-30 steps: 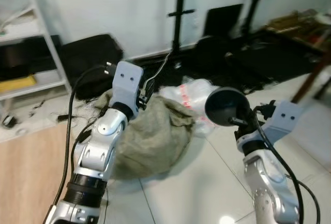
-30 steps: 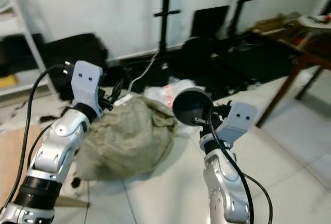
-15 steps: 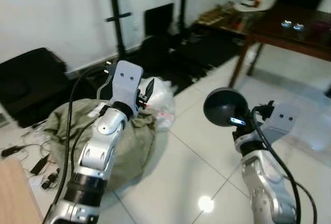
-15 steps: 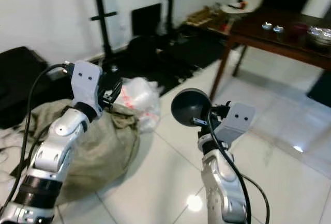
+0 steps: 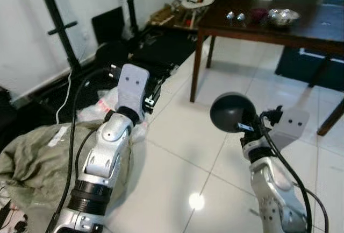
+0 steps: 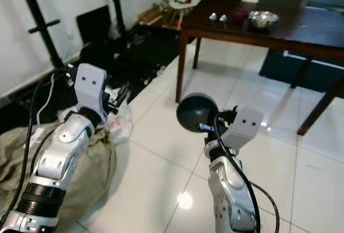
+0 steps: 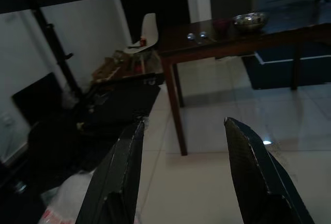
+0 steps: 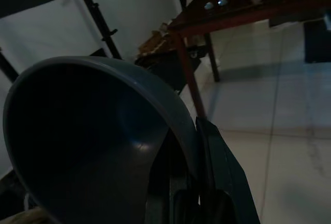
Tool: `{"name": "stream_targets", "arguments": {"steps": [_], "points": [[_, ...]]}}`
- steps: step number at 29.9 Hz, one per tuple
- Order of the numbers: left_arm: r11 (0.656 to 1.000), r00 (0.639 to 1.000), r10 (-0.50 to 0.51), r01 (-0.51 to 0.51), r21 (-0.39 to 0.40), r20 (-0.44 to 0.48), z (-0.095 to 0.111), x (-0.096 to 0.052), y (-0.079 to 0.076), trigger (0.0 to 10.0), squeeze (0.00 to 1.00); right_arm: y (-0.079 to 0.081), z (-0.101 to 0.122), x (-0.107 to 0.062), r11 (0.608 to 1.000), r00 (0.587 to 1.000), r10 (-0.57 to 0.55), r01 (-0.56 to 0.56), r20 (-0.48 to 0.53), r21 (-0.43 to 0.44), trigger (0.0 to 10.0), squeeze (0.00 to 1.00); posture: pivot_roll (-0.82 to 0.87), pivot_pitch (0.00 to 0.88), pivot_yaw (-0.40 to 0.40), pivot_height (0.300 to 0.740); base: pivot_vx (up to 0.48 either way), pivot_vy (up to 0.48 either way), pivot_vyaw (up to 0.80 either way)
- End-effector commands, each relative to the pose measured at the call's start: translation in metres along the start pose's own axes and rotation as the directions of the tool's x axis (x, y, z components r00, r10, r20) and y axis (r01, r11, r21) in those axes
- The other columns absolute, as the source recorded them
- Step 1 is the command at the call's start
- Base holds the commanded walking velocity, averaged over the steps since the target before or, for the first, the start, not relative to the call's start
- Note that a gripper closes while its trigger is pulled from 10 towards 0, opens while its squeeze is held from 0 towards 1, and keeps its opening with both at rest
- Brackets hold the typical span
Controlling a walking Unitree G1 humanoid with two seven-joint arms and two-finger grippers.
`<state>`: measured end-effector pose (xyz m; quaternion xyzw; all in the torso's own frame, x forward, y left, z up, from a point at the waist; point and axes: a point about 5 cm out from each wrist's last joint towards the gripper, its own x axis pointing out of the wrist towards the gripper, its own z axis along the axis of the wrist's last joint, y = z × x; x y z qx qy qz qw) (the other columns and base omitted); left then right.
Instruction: Setting the table
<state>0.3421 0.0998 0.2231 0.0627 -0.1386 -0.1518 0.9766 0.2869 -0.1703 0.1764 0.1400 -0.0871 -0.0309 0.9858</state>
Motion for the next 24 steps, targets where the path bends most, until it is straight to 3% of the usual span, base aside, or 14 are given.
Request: {"name": "stream_targets", "arguments": {"steps": [1, 24], "points": [[1.0, 1.0, 0.004, -0.004, 0.001, -0.014, -0.0042, -0.0011, 0.0025, 10.0, 0.0, 0.0054, 0.0011, 0.0001, 1.0, 1.0, 0.022, -0.022, 0.009, -0.005, 10.0, 0.0, -0.14, 0.0, 0.111, 0.74, 0.48, 0.0, -0.8], [1.0, 1.0, -0.007, 0.007, -0.001, 0.001, -0.0033, 0.0006, -0.0002, 10.0, 0.0, 0.0046, 0.0, -0.0008, 1.0, 1.0, 0.016, -0.016, 0.005, 0.0, 10.0, 0.0, -0.14, 0.0, 0.111, 0.74, 0.48, 0.0, -0.79]]}}
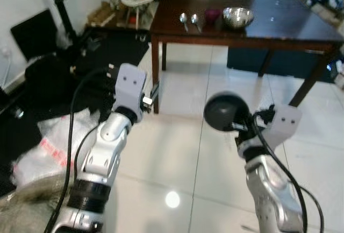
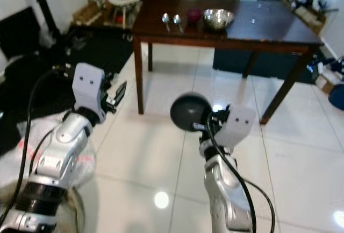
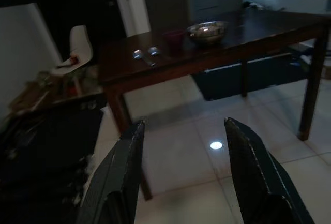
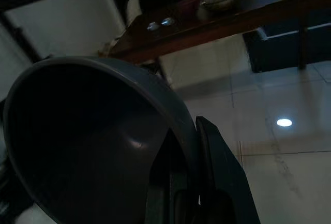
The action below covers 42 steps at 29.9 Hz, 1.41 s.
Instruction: Setting the table
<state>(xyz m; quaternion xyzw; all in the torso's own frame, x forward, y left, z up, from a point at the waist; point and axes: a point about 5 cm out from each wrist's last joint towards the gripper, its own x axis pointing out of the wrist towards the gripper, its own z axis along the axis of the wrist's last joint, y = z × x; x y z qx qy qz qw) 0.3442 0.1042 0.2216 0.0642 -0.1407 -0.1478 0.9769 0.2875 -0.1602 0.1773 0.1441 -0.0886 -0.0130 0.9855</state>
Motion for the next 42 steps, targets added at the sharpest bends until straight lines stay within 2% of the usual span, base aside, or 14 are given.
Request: {"name": "stream_targets", "arguments": {"steps": [1, 22, 40, 42], "points": [[1.0, 1.0, -0.015, 0.015, -0.005, -0.002, -0.001, 0.0, -0.005, 10.0, 0.0, -0.005, 0.002, -0.001, 1.0, 1.0, -0.019, 0.019, 0.006, -0.011, 10.0, 0.0, -0.14, 0.0, 0.111, 0.74, 0.48, 0.0, -0.79], [0.999, 0.999, -0.039, 0.039, -0.01, 0.003, -0.001, 0.004, -0.011, 10.0, 0.0, -0.007, 0.003, -0.004, 0.999, 0.999, -0.038, 0.038, 0.015, -0.018, 10.0, 0.0, -0.16, 0.0, 0.126, 0.74, 0.48, 0.0, -0.79], [1.0, 1.0, -0.019, 0.019, 0.0, -0.012, -0.004, 0.004, -0.008, 10.0, 0.0, -0.004, 0.005, -0.002, 1.0, 0.999, -0.015, 0.015, 0.029, -0.012, 10.0, 0.0, -0.14, 0.0, 0.123, 0.74, 0.48, 0.0, 0.0], [0.999, 0.998, 0.051, -0.05, 0.019, -0.042, -0.012, -0.006, 0.007, 10.0, 0.0, 0.003, 0.001, 0.002, 0.999, 0.999, 0.032, -0.032, 0.002, -0.008, 10.0, 0.0, -0.11, 0.0, 0.096, 0.74, 0.48, 0.0, 0.0]]}}
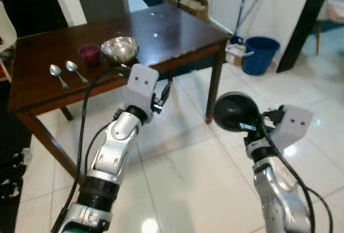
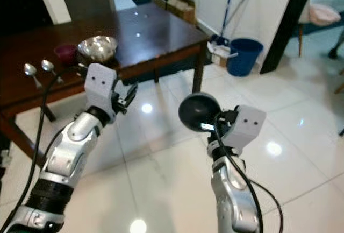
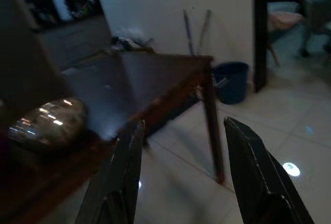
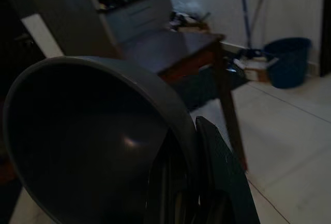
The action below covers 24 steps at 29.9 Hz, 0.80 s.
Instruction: Setting the table
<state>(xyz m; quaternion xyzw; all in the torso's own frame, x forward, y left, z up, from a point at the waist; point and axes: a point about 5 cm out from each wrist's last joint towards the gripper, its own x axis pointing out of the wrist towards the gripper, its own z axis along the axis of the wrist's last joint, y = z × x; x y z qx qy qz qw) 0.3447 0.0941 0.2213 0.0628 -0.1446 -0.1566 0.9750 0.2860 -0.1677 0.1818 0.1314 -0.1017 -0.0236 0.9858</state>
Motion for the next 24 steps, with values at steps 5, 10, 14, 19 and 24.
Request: {"name": "stream_targets", "arguments": {"steps": [5, 10, 14, 19, 24], "points": [[0.979, 0.974, 0.2, -0.195, 0.057, -0.11, -0.026, -0.036, 0.044, 10.0, 0.0, 0.021, -0.012, 0.007, 0.993, 0.991, 0.12, -0.118, -0.066, 0.026, 10.0, 0.0, -0.06, 0.0, 0.053, 0.74, 0.48, 0.0, 0.0], [0.931, 0.915, 0.363, -0.347, 0.115, -0.177, -0.041, -0.079, 0.07, 10.0, 0.0, 0.029, -0.019, 0.014, 0.981, 0.976, 0.191, -0.187, -0.105, 0.042, 10.0, 0.0, 0.01, 0.0, 0.006, 0.74, 0.48, 0.0, 0.0], [0.894, 0.872, 0.447, -0.426, 0.142, -0.198, -0.045, -0.099, 0.079, 10.0, 0.0, 0.035, -0.022, 0.017, 0.973, 0.967, 0.227, -0.221, -0.114, 0.061, 10.0, 0.0, 0.02, 0.0, 0.001, 0.74, 0.48, 0.0, 0.0], [0.904, 0.889, 0.424, -0.405, 0.133, -0.173, -0.04, -0.087, 0.073, 10.0, 0.0, 0.035, -0.02, 0.017, 0.973, 0.969, 0.226, -0.221, -0.099, 0.064, 10.0, 0.0, 0.0, 0.0, 0.019, 0.74, 0.48, 0.0, 0.0], [0.935, 0.924, 0.351, -0.338, 0.106, -0.153, -0.034, -0.071, 0.057, 10.0, 0.0, 0.026, -0.016, 0.016, 0.983, 0.98, 0.184, -0.181, -0.074, 0.036, 10.0, 0.0, -0.03, 0.0, 0.042, 0.74, 0.48, 0.0, 0.0]]}}
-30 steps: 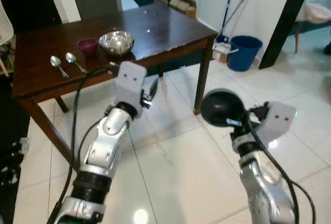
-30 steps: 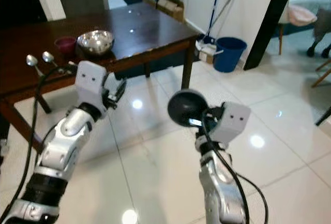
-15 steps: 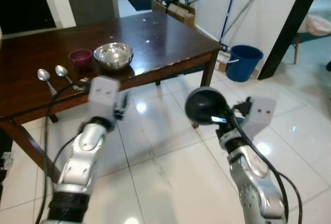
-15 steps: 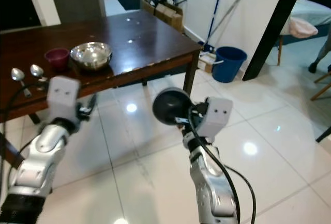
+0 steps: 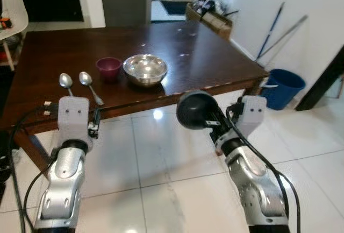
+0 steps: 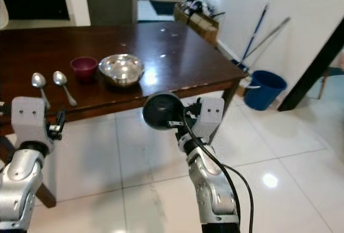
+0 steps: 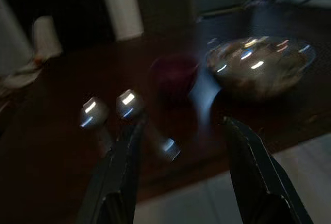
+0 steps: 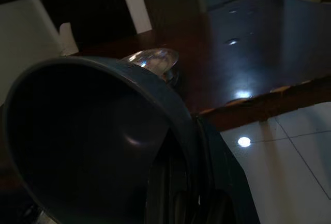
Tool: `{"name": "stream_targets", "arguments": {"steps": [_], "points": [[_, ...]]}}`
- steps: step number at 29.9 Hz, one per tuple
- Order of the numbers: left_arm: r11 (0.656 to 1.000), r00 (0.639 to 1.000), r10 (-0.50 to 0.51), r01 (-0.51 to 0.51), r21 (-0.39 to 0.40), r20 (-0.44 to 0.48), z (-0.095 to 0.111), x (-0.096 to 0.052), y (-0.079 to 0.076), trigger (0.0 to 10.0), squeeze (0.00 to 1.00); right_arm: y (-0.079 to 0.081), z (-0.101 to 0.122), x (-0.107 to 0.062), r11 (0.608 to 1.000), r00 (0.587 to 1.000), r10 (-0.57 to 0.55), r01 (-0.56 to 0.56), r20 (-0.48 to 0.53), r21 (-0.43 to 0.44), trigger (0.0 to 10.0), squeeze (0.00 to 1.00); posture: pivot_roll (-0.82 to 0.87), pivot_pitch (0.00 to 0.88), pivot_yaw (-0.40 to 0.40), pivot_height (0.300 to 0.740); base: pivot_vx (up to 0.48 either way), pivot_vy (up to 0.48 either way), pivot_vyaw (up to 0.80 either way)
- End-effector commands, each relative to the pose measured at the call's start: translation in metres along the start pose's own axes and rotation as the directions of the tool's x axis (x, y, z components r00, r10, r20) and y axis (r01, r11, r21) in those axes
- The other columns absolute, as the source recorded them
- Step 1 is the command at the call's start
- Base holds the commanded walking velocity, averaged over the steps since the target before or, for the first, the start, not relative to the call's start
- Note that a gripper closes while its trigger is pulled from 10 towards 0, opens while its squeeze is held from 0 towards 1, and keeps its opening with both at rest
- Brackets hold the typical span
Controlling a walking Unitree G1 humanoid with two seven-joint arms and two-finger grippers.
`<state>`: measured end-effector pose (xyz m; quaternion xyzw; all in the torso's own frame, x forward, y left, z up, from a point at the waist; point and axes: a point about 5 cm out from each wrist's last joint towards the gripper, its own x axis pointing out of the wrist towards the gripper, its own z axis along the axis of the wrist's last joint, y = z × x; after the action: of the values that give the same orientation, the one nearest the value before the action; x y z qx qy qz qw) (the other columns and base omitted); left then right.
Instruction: Setting the table
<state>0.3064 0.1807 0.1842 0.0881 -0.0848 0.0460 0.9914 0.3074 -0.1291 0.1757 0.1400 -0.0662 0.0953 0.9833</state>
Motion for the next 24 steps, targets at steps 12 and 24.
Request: {"name": "stream_targets", "arguments": {"steps": [12, 24], "points": [[0.991, 0.992, -0.127, 0.128, -0.037, 0.013, 0.007, 0.008, -0.037, 10.0, 0.0, -0.023, 0.01, -0.01, 0.994, 0.993, -0.105, 0.106, 0.055, -0.033, 10.0, 0.0, -0.08, 0.0, 0.068, 0.74, 0.48, 0.0, 0.0], [0.987, 0.988, -0.155, 0.155, -0.038, 0.017, 0.009, 0.01, -0.042, 10.0, 0.0, -0.063, 0.033, -0.014, 0.968, 0.969, -0.212, 0.226, 0.124, -0.106, 10.0, 0.0, -0.09, 0.0, 0.082, 0.74, 0.48, 0.0, 0.0]]}}
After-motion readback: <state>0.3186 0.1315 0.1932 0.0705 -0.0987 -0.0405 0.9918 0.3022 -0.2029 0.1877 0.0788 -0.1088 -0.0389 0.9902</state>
